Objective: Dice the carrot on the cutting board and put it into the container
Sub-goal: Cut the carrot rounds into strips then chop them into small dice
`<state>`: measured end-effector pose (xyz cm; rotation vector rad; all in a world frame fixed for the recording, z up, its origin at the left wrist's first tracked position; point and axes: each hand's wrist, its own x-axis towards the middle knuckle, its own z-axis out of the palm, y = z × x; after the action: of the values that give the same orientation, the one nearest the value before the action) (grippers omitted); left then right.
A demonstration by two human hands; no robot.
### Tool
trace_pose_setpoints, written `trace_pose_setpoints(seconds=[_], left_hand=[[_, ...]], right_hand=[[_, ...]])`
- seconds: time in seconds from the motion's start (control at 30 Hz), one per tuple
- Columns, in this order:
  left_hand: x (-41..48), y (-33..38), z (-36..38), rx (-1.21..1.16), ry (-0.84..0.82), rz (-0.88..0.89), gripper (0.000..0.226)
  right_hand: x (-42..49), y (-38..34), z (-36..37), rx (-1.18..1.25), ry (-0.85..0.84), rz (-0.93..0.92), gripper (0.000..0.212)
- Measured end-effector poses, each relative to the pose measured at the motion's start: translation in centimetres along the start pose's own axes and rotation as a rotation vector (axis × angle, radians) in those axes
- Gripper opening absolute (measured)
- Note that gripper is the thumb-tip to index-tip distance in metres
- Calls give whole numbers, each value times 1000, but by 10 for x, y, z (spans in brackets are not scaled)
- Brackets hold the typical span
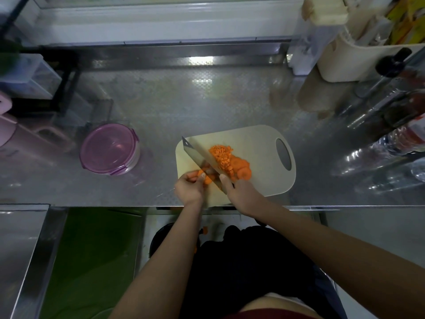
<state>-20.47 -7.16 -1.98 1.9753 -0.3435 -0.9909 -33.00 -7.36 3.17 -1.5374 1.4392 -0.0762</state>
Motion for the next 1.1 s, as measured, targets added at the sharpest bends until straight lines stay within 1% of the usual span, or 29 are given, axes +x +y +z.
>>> trace_pose_setpoints(seconds=[0.07,0.13,0.3,0.43,0.53,0.7,0.87,1.0,1.1], left_hand=[[1,-1,1,-1,9,-16,19],[1,-1,1,4,16,-30,21],[2,2,2,20,20,-57,15],[-1,6,0,36,24,-48,9],[0,8,0,52,36,-60,9],[1,9,-1,73,37,-58,12],[0,8,-3,97,36,-24,15],[0,7,-3,91,37,-13,14],[0,6,-4,89,27,-3,13]], right_hand=[[-6,-1,-4,0,-1,-15,49],[-11,-1,-8,-9,-4,-22,46],[-15,8,-9,-45,-39,74,63],[-17,8,-5,-77,-8,81,62],[-17,7,-3,-98,1,100,66],[-18,7,3,-85,14,106,56],[-7,-3,8,20,45,77,55],[5,4,23,27,97,53,49],[13,0,27,58,107,23,50]])
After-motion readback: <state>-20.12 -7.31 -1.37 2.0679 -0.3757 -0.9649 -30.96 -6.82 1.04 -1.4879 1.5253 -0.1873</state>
